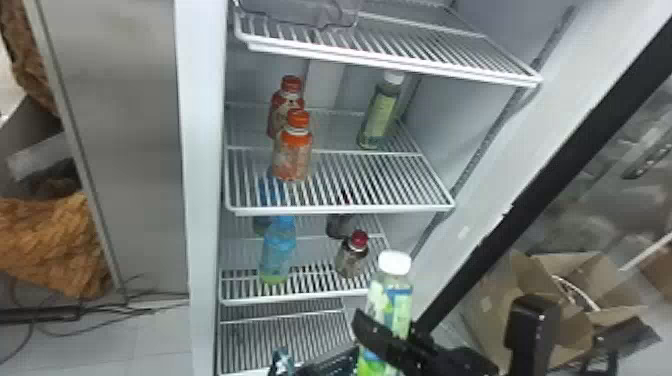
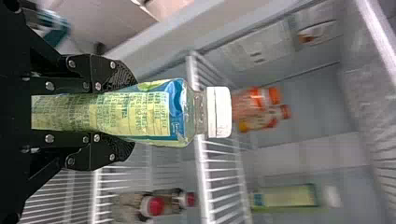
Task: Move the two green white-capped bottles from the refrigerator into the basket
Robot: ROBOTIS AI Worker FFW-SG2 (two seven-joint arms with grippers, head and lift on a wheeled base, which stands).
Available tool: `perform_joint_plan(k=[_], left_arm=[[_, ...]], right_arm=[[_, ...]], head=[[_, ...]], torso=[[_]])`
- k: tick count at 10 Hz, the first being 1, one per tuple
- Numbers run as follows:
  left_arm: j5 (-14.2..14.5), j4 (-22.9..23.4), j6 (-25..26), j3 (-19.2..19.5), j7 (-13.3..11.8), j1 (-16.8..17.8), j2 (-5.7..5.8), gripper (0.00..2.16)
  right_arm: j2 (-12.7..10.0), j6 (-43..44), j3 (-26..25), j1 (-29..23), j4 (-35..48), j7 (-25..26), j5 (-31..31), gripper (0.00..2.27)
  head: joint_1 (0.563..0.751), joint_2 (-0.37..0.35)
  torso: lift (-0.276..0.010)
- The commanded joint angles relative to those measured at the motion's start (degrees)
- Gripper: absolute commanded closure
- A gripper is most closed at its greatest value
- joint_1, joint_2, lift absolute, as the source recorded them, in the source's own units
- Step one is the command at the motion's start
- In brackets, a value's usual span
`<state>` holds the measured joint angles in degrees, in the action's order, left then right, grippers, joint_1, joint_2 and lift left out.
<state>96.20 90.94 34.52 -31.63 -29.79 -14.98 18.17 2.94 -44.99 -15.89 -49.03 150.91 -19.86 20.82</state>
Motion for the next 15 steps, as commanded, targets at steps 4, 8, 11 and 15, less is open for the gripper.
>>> perform_joint_plan(k=[4, 8, 11, 15], left_arm=[[-0.23, -0.17, 0.07, -0.25, -0.01, 0.21, 0.03, 1.21], [0.0, -0.17, 0.07, -0.25, -0.01, 0.21, 0.03, 1.22], [0.0, -0.17, 0.07, -0.36, -0.01, 0.21, 0.03, 1.22], [0.46, -0.17, -0.07, -0.25, -0.01, -0.07, 0.03, 1.22]], right_arm=[[0.22, -17.58, -1.02, 3.61, -3.89, -1.32, 0.32, 1.07], [1.19, -20.96, 0.12, 4.87, -5.57, -2.11, 1.24, 0.79], [1.46, -18.57, 0.23, 5.01, -6.0, -3.34, -0.14, 0.39], [0.14, -3.8, -0.79, 4.45, -6.42, -4.04, -2.08, 0.34]], head=[[0.695, -0.35], [0.695, -0.35], [0.695, -0.35], [0.695, -0.35]], torso=[[-0.004], [-0.004], [-0.004], [-0.004]])
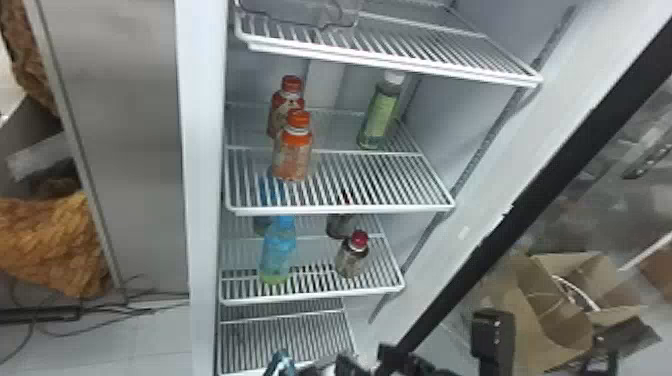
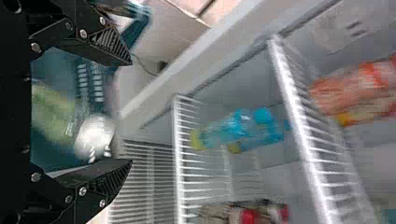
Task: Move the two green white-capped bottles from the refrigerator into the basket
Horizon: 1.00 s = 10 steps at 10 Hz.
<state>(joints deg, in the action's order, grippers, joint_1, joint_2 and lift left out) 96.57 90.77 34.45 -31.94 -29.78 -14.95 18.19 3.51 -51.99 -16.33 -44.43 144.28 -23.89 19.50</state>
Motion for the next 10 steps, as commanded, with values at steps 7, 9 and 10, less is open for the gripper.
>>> perform_joint_plan(k=[7, 9, 10], left_arm=[[0.09, 0.0, -0.15, 0.29, -0.01, -0.37, 0.0, 1.21], [0.09, 0.0, -0.15, 0.29, -0.01, -0.37, 0.0, 1.21], [0.21, 0.0, -0.29, 0.29, -0.01, -0.37, 0.0, 1.22]], right_arm=[[-2.2, 26.12, -3.1, 7.73, -5.55, 1.57, -4.42, 0.34], [-2.02, 27.11, -3.21, 10.12, -5.84, 2.27, -4.42, 0.34], [-1.49, 27.39, -2.76, 11.67, -7.1, 2.36, -3.96, 0.32]], head=[[0.695, -0.35], [0.695, -0.35], [0.695, -0.35]], torso=[[-0.004], [-0.004], [-0.004]])
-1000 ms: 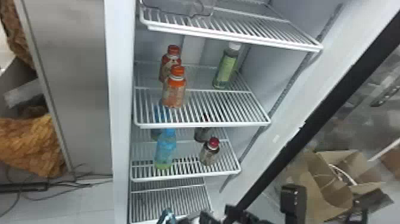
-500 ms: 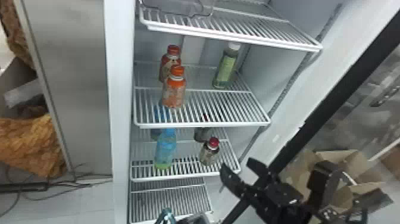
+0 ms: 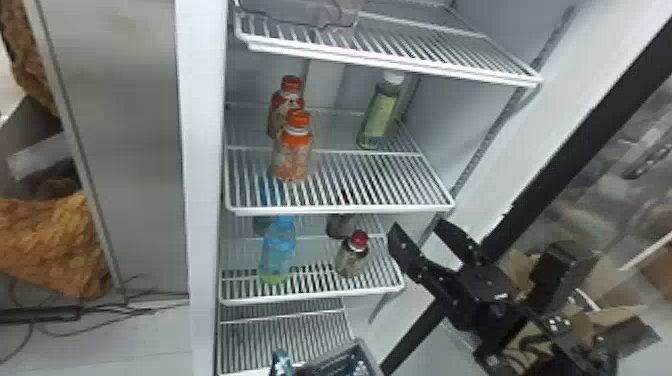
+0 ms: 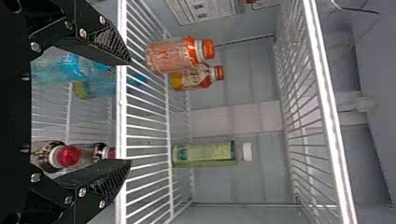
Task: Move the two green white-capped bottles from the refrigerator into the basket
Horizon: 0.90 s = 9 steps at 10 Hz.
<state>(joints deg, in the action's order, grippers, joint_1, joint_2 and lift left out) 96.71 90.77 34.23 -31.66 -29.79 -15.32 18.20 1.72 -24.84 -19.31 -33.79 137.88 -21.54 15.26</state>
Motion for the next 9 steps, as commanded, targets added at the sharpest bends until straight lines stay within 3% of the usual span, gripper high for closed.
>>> perform_joint_plan(k=[1, 2, 3, 7, 9], left_arm=[[-0.05, 0.0, -0.07, 0.01, 0.0, 0.13, -0.01, 1.21], [-0.05, 0.0, -0.07, -0.11, 0.0, 0.27, -0.01, 1.22], [-0.05, 0.0, -0.07, -0.22, 0.0, 0.41, -0.01, 1.21], [0.06, 0.0, 0.07, -0.91, 0.17, 1.26, 0.08, 1.22], [0.29, 0.0, 0.07, -0.91, 0.17, 1.26, 0.08, 1.21]], right_arm=[[0.66, 0.8, 0.92, 1.87, -1.26, 0.27, 0.28, 0.22], [0.83, 1.78, 1.37, 2.99, -2.53, 0.62, 0.28, 0.06], [1.1, 4.03, 1.95, 4.82, -5.34, 1.06, 0.16, 0.04], [2.68, 19.78, 4.92, 20.71, -26.43, 4.22, -0.29, 0.09], [3.03, 22.31, 5.49, 26.05, -32.62, 5.36, -1.55, 0.09]], head=[[0.695, -0.35], [0.695, -0.35], [0.695, -0.35], [0.695, -0.35], [0.695, -0.35]], torso=[[-0.004], [-0.004], [-0.004], [-0.004], [-0.004]])
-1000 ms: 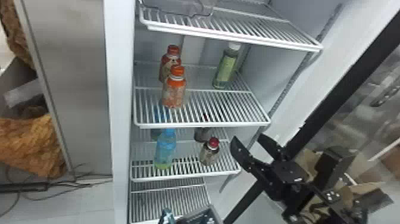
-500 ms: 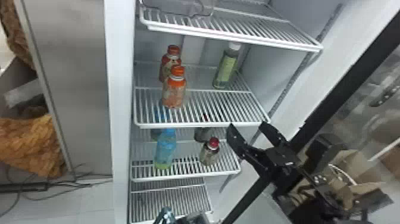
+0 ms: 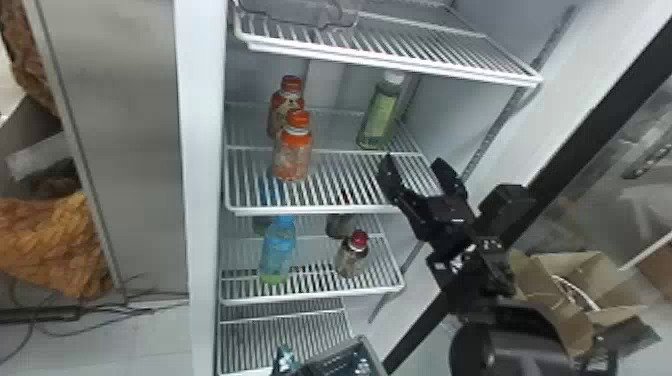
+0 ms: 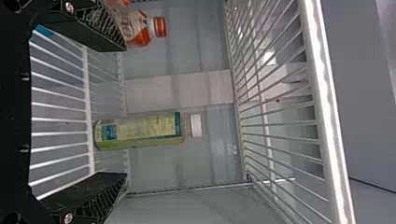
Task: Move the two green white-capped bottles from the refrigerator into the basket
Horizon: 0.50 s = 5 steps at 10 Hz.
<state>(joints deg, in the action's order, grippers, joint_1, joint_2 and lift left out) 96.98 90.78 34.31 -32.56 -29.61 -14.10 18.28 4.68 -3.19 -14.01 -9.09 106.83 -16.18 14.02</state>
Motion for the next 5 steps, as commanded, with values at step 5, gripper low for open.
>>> perform_joint_plan(k=[5], left_arm=[[0.25, 0.0, 0.0, -0.12, 0.17, 0.18, 0.0, 1.22]], right_arm=[[0.69, 3.06, 2.25, 10.22, -11.7, 3.79, -3.28, 0.09]], head=[[0.695, -0.35]], torso=[[-0.004]])
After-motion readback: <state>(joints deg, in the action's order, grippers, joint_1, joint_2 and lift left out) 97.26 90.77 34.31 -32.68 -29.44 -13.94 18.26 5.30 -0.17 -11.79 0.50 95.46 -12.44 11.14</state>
